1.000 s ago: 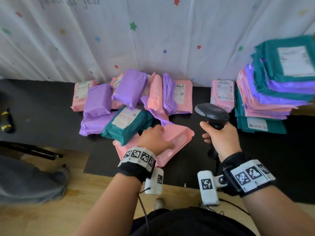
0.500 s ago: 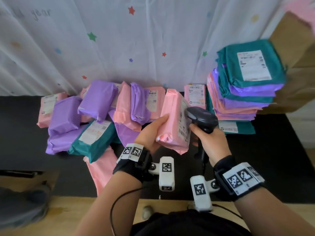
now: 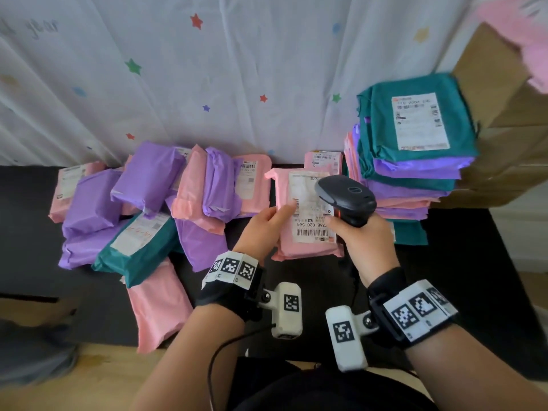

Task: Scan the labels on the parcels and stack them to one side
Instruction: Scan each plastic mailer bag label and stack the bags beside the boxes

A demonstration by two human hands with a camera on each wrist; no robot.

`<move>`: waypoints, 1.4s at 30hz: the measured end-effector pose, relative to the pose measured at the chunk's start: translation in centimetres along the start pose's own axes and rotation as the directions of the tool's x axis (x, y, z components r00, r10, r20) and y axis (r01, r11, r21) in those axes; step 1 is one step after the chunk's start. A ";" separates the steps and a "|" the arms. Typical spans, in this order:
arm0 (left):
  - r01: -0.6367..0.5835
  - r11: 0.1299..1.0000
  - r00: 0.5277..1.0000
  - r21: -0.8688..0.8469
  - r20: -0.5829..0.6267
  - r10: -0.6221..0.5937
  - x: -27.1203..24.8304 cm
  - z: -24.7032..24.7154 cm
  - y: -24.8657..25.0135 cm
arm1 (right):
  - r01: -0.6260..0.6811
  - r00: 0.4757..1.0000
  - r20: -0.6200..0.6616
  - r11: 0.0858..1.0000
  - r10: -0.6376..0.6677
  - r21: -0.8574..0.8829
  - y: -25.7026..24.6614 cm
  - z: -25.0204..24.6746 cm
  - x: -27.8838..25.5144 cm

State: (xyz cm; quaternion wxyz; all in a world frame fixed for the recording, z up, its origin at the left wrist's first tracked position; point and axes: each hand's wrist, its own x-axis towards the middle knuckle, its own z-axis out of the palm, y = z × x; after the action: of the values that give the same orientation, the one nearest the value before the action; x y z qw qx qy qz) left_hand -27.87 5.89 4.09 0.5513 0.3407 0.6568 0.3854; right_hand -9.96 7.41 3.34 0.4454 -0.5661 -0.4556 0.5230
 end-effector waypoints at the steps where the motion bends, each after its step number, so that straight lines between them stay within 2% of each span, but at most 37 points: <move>1: 0.011 1.000 1.000 -0.015 -0.008 -0.011 0.2 -0.1 -0.2 | 0.008 1.000 0.005 1.000 -0.008 -0.018 0.0 0.1 0.1; 5: 0.070 0.965 0.996 -0.252 -0.030 -0.080 1.2 -1.0 -0.2 | 0.010 1.000 0.023 0.998 -0.008 -0.060 0.0 0.8 0.4; 8: 0.067 0.944 0.995 -0.324 -0.052 -0.089 2.2 -2.2 0.2 | -0.059 0.998 -0.010 0.998 0.059 -0.012 -0.2 2.0 0.4; 11: 0.109 0.904 0.993 -0.412 0.007 -0.117 2.8 -3.3 0.6 | -0.111 0.993 -0.030 0.990 0.114 0.081 -0.4 3.5 0.2; 15: 0.235 0.938 0.964 -0.253 0.184 -0.192 3.1 -4.8 0.3 | -0.105 0.993 -0.038 0.983 0.112 0.149 -1.0 4.5 0.4; 17: 0.231 0.963 0.958 -0.136 0.203 -0.201 3.7 -5.8 -0.1 | -0.082 0.994 -0.068 0.992 0.089 0.098 -1.3 4.7 0.7; 18: 0.207 0.973 0.969 -0.100 0.161 -0.189 4.1 -6.4 -0.2 | -0.066 0.994 -0.086 0.995 0.073 0.077 -1.5 4.8 0.9; 20: 0.141 0.988 0.990 -0.055 -0.006 -0.142 5.1 -7.7 -0.3 | -0.034 0.994 -0.107 0.999 0.038 0.037 -1.9 5.1 1.2; 22: 0.098 0.995 0.987 0.022 -0.134 -0.094 5.9 -9.0 0.1 | -0.004 0.995 -0.104 1.000 0.002 -0.018 -2.4 5.2 1.3; 25: 0.007 1.000 0.995 -0.007 -0.100 -0.008 6.5 -10.5 2.1 | 0.041 0.995 -0.085 0.997 -0.047 -0.066 -2.9 5.3 1.5; 27: -0.047 0.999 0.999 -0.019 -0.019 0.047 6.8 -11.3 3.7 | 0.083 0.994 -0.059 0.993 -0.087 -0.080 -3.0 5.4 1.4; 30: -0.062 0.998 0.988 -0.001 0.145 0.062 6.7 -12.1 5.7 | 0.109 0.994 0.009 0.988 -0.109 -0.109 -3.3 5.3 1.1; 32: -0.065 0.998 0.976 0.017 0.212 0.060 6.4 -12.1 6.0 | 0.104 0.994 -0.012 0.988 -0.106 -0.112 -3.5 5.1 1.1; 34: -0.083 0.996 0.965 0.044 0.253 0.069 6.2 -11.8 5.8 | 0.095 0.990 -0.091 0.989 -0.105 -0.111 -3.6 4.7 1.3; 39: -0.015 0.998 0.991 -0.069 0.131 0.024 6.2 -10.3 4.1 | 0.104 0.957 -0.258 0.989 -0.129 -0.108 -3.5 4.2 1.7; 42: 0.035 0.988 0.995 -0.149 0.094 -0.021 6.1 -9.3 3.3 | 0.081 0.954 -0.286 0.995 -0.094 -0.056 -3.2 4.4 1.5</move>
State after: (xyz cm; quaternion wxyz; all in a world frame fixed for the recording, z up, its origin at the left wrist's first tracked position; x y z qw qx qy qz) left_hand -38.00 11.59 5.10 0.6107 0.3062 0.6043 0.4101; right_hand -14.48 9.56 5.95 0.5174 -0.6250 -0.4217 0.4048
